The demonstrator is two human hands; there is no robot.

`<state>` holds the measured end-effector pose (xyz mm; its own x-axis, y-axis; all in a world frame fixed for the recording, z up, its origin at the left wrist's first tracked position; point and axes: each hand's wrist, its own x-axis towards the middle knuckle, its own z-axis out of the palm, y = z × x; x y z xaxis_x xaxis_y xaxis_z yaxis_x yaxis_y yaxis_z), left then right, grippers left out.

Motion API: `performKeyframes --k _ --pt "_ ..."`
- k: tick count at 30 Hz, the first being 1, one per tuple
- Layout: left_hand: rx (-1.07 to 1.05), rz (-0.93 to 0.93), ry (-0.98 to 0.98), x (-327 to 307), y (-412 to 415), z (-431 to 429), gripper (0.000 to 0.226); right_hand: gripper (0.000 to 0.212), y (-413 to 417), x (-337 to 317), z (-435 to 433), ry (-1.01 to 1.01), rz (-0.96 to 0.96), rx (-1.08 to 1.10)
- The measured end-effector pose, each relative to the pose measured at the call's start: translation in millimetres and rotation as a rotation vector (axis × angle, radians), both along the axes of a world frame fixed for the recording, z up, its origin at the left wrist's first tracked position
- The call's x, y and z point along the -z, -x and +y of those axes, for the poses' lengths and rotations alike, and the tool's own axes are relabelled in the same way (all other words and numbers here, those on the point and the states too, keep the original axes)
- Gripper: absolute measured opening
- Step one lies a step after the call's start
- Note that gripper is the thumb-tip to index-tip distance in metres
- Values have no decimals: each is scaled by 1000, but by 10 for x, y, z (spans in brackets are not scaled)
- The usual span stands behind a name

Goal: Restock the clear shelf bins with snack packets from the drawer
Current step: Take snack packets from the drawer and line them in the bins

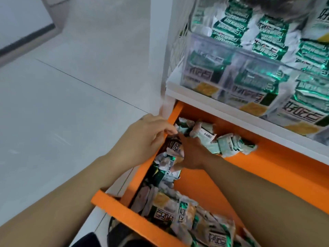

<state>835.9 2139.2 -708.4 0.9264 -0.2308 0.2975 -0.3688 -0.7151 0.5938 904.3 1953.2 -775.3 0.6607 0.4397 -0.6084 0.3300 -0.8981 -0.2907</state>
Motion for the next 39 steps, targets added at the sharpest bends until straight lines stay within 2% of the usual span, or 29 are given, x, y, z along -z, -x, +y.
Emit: performKeyframes --k 3,6,12,18,21,24,28,30,33,36,39 --pt "-5 6 23 23 -6 0 31 120 55 20 -13 -7 -11 25" --pt "-3 14 15 12 2 0 34 102 155 12 -73 -123 8 82" --pt "67 35 -163 -179 6 15 35 71 415 -285 -370 -176 -7 97" --pt "112 241 -379 -800 20 -23 31 63 761 -1101 -695 -326 -117 138" --pt "142 276 -392 -1191 84 -193 30 67 954 -1531 -841 -397 -202 123" --pt "250 367 -261 -1569 213 -429 35 64 1140 -1984 -943 -566 -219 161" --pt "377 582 -23 -1987 404 -695 71 62 1369 -2544 -987 -791 -226 245" --pt "416 542 -3 -2142 477 -809 80 59 1448 -2739 -1003 -873 -243 296" --pt "375 426 73 -2287 514 -949 75 62 1528 -2954 -1035 -962 -251 376" --pt "344 429 346 -2366 526 -1057 67 63 1522 -3080 -1101 -1027 -309 417" --pt "310 441 596 -2349 541 -1128 57 52 1446 -3132 -1169 -1034 -290 418"
